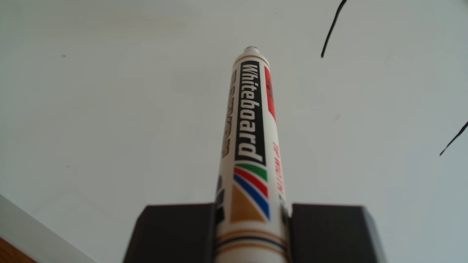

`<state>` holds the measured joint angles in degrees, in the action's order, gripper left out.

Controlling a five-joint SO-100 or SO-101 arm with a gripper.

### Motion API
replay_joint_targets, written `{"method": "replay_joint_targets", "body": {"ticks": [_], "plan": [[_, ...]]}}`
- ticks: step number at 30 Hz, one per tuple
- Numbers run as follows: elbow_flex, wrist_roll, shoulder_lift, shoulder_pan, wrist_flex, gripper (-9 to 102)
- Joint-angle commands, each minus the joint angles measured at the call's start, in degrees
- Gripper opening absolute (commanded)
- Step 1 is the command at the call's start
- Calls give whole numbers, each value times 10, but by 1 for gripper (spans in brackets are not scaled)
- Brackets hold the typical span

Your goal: Draw a face

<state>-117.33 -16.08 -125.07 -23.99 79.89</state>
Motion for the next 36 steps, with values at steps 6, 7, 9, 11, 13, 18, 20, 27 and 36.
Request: {"method": "replay_joint_targets", "body": {"ticks": [6,7,9,11,13,18,20,27,36], "plan": [[-16,3,-9,-24,-12,-1],[-19,3,-9,-26,-12,-1],[-24,3,-9,-31,-12,-1],[-25,3,-9,-37,-12,-1],[-25,3,-9,-40,-10,-1],[-25,3,-9,-48,-7,-1],[-32,1,-9,-47,-12,-1],[-98,-1,-11,-22,-43,-1],[-92,-4,-15,13,-40,-1]]}}
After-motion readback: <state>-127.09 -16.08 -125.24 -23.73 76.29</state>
